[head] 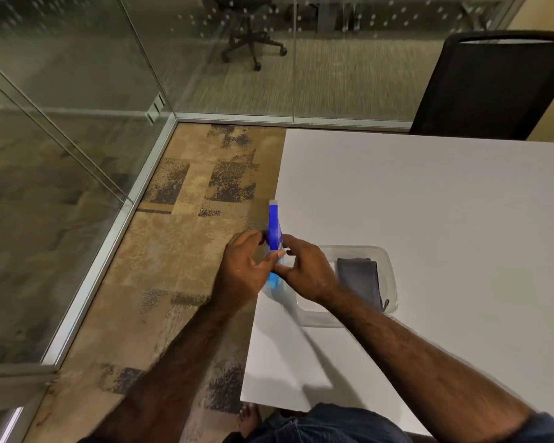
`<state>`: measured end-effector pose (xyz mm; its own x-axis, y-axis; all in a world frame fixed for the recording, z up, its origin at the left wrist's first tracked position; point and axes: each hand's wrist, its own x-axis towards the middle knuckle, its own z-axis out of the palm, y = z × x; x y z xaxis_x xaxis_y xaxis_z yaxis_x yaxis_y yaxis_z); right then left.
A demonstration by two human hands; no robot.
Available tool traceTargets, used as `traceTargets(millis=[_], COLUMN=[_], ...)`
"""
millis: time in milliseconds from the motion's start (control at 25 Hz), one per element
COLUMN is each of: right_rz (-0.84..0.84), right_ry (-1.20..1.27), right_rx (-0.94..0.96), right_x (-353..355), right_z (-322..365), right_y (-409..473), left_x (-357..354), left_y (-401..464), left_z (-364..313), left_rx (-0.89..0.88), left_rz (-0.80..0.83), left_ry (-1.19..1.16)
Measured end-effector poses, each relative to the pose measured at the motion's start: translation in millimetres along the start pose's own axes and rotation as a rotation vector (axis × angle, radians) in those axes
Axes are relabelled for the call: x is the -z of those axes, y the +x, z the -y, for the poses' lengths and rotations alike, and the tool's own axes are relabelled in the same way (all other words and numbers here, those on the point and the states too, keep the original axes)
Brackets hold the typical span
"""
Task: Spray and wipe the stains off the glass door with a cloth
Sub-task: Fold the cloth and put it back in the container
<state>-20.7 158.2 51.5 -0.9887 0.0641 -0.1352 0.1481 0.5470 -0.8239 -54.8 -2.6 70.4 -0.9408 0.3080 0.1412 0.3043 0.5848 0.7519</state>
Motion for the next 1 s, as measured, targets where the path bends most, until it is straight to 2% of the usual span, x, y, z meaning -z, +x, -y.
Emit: traceTargets(millis=[200,280,520,680,1000], right_rz=[-0.06,-0.073,-0.121,-0.139,-0.065], right_ry=[0.036,0.029,0.014,0.042,0.012], right_rx=[0.105,0.108,0.056,-0.008,-0.078], right_x=[46,65,95,83,44], right_z=[25,31,17,-9,-51], right_y=[-13,-20,-47,-55,-41], left_x=[29,33,8,-20,-55], left_y=[20,24,23,14,3], left_z=[-43,-56,-83,-70,-36], left_rx=[-0.165,-0.233,-0.293,-0.247,-0.085], left_rz=[0.041,0.056,0.076,0.134,0.174], left_ry=[0.063,0.057,0.028,0.028,0.033])
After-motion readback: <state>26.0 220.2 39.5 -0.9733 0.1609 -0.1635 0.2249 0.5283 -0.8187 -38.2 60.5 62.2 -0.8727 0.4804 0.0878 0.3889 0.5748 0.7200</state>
